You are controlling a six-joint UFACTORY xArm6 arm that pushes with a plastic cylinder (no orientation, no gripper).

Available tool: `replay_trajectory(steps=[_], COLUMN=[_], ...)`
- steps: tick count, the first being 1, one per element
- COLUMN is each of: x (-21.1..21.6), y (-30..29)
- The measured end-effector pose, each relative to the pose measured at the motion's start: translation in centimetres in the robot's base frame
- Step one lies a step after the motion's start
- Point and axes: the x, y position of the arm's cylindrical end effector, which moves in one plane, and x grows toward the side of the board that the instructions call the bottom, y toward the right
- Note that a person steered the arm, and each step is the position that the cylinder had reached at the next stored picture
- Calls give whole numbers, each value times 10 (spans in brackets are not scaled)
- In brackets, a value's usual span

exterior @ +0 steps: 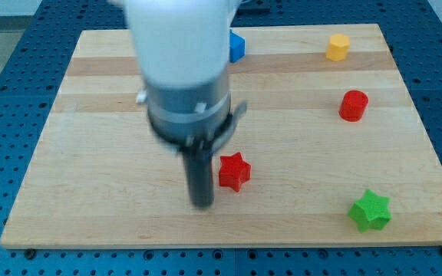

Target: Move your arm to the left side of the green star

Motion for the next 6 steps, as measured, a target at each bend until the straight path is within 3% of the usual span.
replay_trajectory(steps=[1, 2, 5, 6], x=[17, 9, -21, -66], y=[0, 88, 83, 80])
